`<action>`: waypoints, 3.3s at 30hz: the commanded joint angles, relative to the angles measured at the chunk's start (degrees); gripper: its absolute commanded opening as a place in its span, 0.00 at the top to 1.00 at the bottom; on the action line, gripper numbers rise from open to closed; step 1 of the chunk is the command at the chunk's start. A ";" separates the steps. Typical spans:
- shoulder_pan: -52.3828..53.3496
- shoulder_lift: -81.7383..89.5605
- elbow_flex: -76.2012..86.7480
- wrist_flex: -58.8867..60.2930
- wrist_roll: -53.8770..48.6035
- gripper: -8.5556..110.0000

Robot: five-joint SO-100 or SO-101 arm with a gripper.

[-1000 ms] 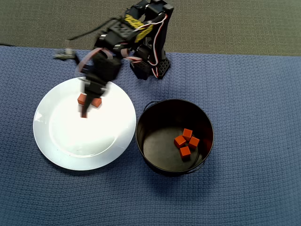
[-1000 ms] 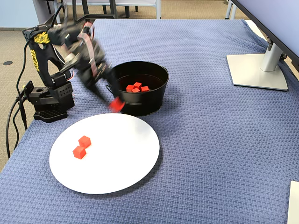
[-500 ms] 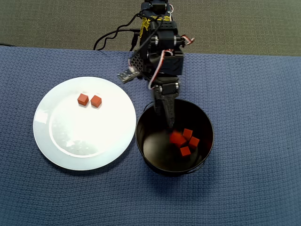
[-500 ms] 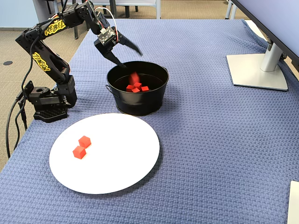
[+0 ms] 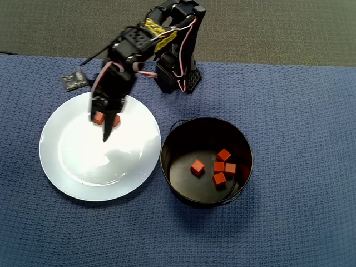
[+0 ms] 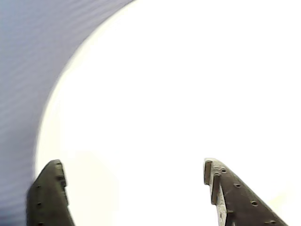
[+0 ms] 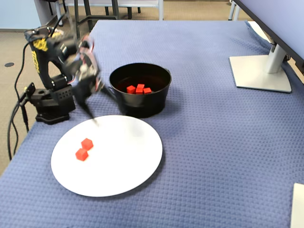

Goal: Pick up the red cubes from the white plate and place them in the black recipient

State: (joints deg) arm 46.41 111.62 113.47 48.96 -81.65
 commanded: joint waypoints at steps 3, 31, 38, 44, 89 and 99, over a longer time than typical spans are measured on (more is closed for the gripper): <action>7.56 -3.16 2.37 -7.47 -17.05 0.67; 11.95 -13.62 5.80 -10.81 -39.73 0.67; 12.48 -13.62 9.05 -13.36 -42.01 0.68; 12.74 -13.10 10.55 -13.18 -42.71 0.69; 4.04 -6.50 12.92 -26.63 -11.07 0.93; -8.26 5.80 -3.78 -2.02 30.06 0.93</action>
State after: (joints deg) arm 42.89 112.41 120.59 36.04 -67.94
